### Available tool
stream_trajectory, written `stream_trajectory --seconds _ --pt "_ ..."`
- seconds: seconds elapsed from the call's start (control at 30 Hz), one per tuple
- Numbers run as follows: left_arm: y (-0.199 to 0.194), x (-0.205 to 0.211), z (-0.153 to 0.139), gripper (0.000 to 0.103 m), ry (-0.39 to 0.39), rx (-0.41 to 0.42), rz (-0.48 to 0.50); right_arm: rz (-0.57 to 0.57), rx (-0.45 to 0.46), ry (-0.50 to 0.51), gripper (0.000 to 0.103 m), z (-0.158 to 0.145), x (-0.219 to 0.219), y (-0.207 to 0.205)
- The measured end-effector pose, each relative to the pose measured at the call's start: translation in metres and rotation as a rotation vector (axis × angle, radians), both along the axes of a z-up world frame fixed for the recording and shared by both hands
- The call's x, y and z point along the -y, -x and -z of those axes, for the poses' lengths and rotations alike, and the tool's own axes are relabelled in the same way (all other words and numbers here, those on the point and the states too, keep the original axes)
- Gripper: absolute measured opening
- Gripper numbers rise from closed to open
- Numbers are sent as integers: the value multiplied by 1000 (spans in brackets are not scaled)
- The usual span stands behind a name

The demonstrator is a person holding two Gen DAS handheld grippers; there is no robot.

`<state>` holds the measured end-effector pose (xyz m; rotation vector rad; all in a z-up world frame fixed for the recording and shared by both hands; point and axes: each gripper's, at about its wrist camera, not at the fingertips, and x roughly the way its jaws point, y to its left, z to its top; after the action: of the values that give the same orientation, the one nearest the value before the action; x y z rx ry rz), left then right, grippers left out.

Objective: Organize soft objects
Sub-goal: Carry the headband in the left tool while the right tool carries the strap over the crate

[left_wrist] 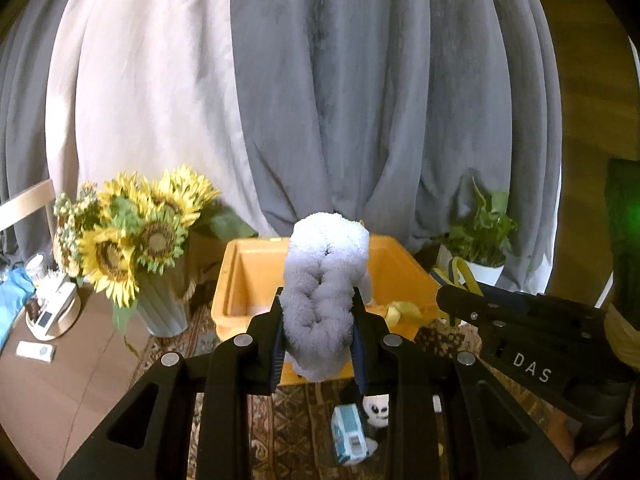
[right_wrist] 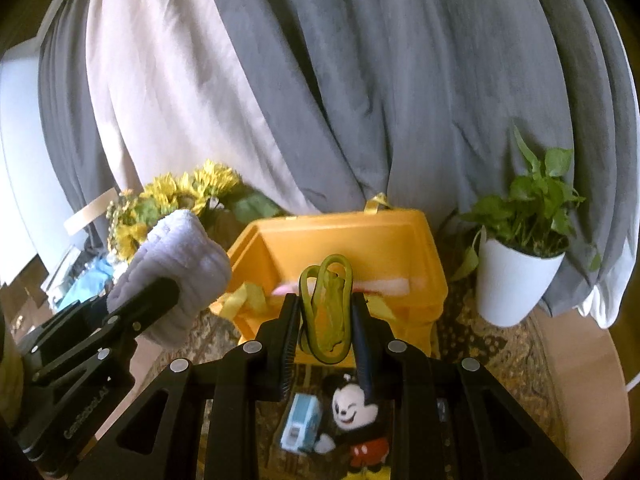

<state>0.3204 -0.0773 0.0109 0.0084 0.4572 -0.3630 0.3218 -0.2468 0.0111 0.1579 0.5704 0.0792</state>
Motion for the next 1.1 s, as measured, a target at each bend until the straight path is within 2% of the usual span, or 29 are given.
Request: stream_trajectory --seconds 0.37,0.6,0.9,1.1 --pt "-30 15 -15 28 10 34 -19 7 25 -17 26 -6 15 -37" --pt "-54 21 -12 28 3 35 -27 7 18 -19 26 -1 19 -65" --pt "-99 28 3 28 -15 -1 -43 14 -45 -24 26 19 29 -114" --pt "-123 36 14 28 -56 -20 -53 24 -119 -39 26 37 37 -144"
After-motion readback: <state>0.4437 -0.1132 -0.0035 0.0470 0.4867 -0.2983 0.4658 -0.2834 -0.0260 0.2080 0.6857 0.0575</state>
